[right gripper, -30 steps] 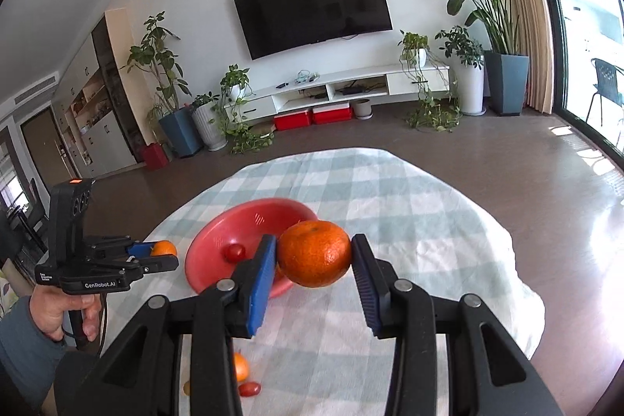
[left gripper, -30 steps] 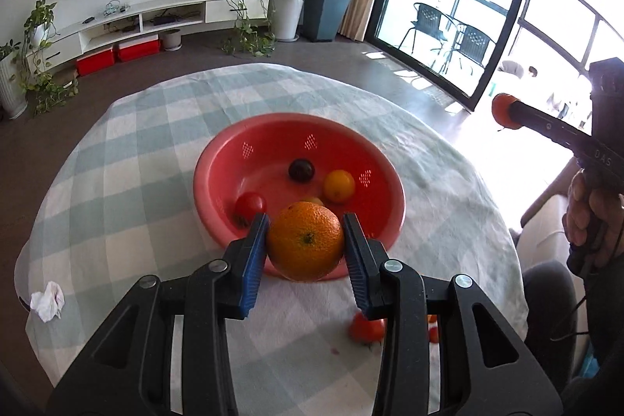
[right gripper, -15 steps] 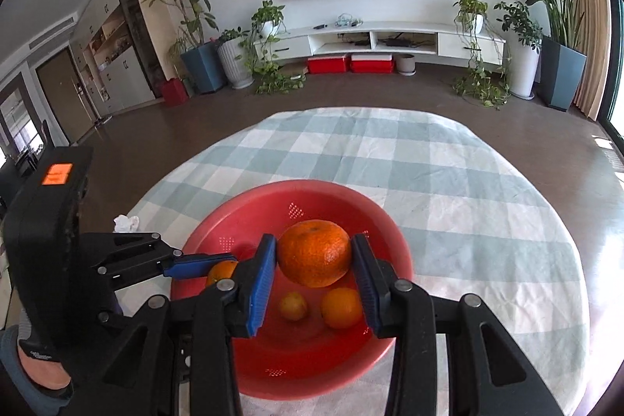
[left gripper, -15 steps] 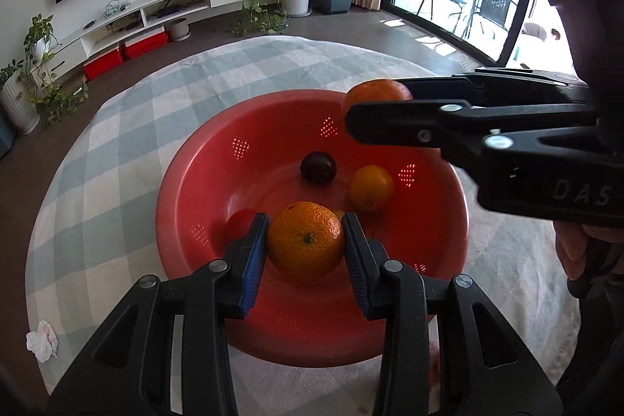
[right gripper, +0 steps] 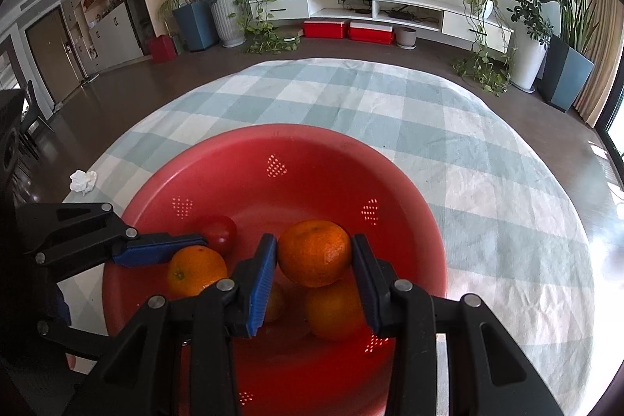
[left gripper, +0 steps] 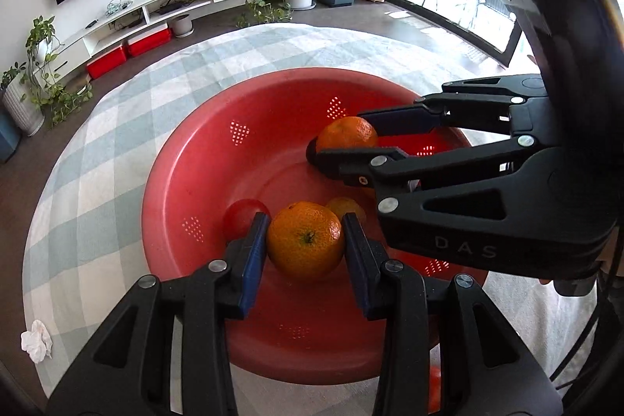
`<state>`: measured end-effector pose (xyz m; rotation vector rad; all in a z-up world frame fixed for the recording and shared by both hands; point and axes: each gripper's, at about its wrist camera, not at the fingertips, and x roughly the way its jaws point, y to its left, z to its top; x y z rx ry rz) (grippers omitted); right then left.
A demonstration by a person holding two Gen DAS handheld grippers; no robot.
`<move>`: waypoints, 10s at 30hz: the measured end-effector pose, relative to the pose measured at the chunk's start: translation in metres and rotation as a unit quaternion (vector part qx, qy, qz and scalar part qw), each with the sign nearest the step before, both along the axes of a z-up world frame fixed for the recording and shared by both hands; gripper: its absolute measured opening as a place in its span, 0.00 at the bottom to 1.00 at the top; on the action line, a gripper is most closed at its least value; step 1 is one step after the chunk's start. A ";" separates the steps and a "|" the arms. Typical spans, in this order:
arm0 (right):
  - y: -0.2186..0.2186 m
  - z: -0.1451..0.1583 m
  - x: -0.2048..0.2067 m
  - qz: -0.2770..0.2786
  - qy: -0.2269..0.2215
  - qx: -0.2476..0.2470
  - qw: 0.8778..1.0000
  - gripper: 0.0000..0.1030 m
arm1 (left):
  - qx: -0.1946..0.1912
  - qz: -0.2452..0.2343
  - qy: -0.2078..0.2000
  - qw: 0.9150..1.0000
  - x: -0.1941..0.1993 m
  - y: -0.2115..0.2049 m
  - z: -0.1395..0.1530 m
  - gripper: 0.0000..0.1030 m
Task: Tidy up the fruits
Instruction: 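Carry both held oranges over the red bowl and lower them, then open both tools to drop the oranges into the bowl, then withdraw both open tools from the bowl toward the remaining fruits, then lower the left tool onto the brown round fruit and close it, then grasp an orange with the right tool while the left tool holds the brown fruit, then carry the brown fruit and orange over the red bowl and lower them, then open both tools to release the fruits into the bowl, then withdraw both open tools from the bowl toward the remaining fruits, then lower the right tool toward the dark plum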
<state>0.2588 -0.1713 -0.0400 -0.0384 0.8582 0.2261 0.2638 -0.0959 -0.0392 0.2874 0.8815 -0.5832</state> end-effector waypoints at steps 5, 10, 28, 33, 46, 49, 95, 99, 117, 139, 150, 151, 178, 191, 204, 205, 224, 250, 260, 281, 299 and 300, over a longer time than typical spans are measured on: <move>0.002 0.001 -0.001 0.001 -0.003 -0.008 1.000 0.41 | 0.000 0.005 -0.004 1.000 0.000 0.000 0.000 0.36; 0.003 0.001 -0.001 0.001 -0.004 -0.010 1.000 0.41 | 0.000 0.003 -0.017 1.000 -0.005 -0.001 0.003 0.58; 0.003 0.011 -0.010 -0.004 -0.017 0.001 1.000 0.57 | -0.020 0.015 -0.035 0.999 -0.019 0.016 0.021 0.71; 0.005 0.024 -0.020 -0.002 -0.031 0.000 1.000 0.58 | -0.031 0.020 -0.044 0.998 -0.035 0.028 0.032 0.74; -0.033 0.059 -0.131 -0.035 -0.088 0.086 0.992 0.75 | -0.058 -0.001 -0.028 0.998 -0.132 0.062 0.037 0.85; -0.042 0.051 -0.163 -0.048 -0.088 0.112 0.989 0.79 | -0.032 -0.042 -0.016 0.998 -0.163 0.056 0.025 0.91; -0.046 0.004 -0.227 -0.081 -0.060 0.186 0.977 0.76 | -0.008 -0.118 0.062 0.991 -0.182 0.021 -0.023 0.26; -0.042 0.004 -0.225 -0.076 -0.058 0.177 0.980 0.74 | -0.019 -0.112 0.063 0.992 -0.183 0.025 -0.023 0.26; -0.002 0.008 -0.202 -0.026 -0.018 0.109 0.993 0.65 | -0.110 -0.044 0.057 0.991 -0.191 0.071 -0.008 0.25; 0.021 -0.018 -0.152 -0.020 0.091 0.077 0.993 0.46 | -0.153 -0.013 0.048 0.987 -0.188 0.096 -0.003 0.25; 0.008 -0.012 -0.159 -0.029 0.073 0.110 0.991 0.41 | -0.152 -0.007 0.045 0.987 -0.189 0.096 -0.003 0.25; 0.006 -0.009 -0.161 -0.031 0.067 0.115 0.991 0.41 | -0.153 -0.006 0.046 0.987 -0.189 0.096 -0.003 0.25; -0.098 0.079 -0.153 -0.117 -0.088 0.179 0.973 0.41 | -0.133 0.027 -0.039 0.990 -0.107 0.109 0.085 0.25; -0.015 0.060 -0.067 -0.025 -0.066 0.098 0.993 0.41 | -0.045 -0.007 -0.027 0.999 -0.001 0.038 0.069 0.25; 0.000 0.009 -0.052 -0.005 -0.023 0.042 0.999 0.41 | -0.015 -0.022 0.002 1.000 0.034 0.006 0.015 0.26; 0.002 0.007 -0.052 -0.003 -0.021 0.038 0.999 0.42 | -0.014 -0.021 0.003 1.000 0.036 0.006 0.012 0.26; 0.009 0.005 -0.056 0.007 -0.038 0.026 0.999 0.42 | 0.011 -0.013 -0.006 1.000 0.042 -0.001 0.002 0.26; 0.001 0.024 -0.083 -0.005 -0.092 0.049 0.995 0.59 | -0.064 0.029 -0.063 0.996 -0.026 0.053 0.056 0.80; -0.015 0.051 -0.142 -0.022 -0.149 0.094 0.984 0.80 | -0.093 0.031 -0.058 0.993 -0.115 0.085 0.054 0.99; 0.008 0.007 -0.250 -0.027 -0.072 0.098 0.992 0.87 | -0.105 0.020 -0.009 0.994 -0.231 0.083 0.010 1.00; 0.051 -0.009 -0.208 0.041 0.002 -0.001 0.999 0.62 | -0.147 0.060 0.015 0.987 -0.224 0.111 0.009 1.00; 0.051 -0.011 -0.204 0.043 0.008 -0.005 0.999 0.61 | -0.149 0.060 0.015 0.987 -0.224 0.112 0.009 1.00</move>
